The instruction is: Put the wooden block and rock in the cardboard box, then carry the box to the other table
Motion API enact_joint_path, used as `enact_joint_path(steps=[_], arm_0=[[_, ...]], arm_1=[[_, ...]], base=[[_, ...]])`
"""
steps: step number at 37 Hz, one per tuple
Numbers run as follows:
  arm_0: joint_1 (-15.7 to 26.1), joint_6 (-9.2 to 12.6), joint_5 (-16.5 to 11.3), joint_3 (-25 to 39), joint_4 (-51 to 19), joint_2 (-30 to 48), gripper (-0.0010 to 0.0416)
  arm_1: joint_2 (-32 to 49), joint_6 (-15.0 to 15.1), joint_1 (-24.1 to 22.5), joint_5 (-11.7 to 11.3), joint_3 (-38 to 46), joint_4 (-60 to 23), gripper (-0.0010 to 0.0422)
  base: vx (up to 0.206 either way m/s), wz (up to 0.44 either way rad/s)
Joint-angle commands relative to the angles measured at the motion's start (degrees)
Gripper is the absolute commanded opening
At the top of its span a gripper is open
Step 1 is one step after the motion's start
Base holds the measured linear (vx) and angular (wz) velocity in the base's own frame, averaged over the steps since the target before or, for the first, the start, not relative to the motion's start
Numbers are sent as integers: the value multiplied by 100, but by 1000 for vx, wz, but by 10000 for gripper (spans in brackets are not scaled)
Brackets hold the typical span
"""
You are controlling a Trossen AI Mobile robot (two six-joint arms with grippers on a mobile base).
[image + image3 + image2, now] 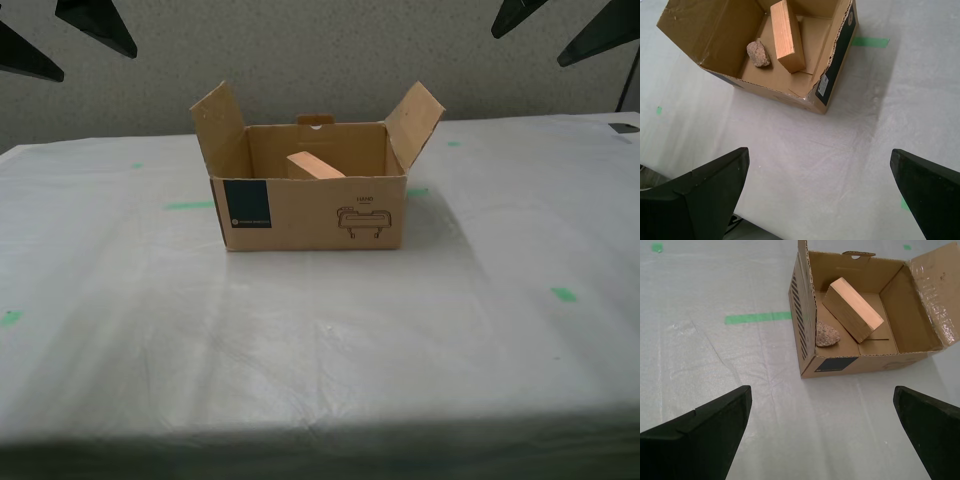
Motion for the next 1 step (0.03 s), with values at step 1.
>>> enact_joint_path(steps=[1], arm_0=[[2,15,17,0,11,0,394]], arm_1=[[-2,-22,0,-11,0,7,387]], base=[[0,0]])
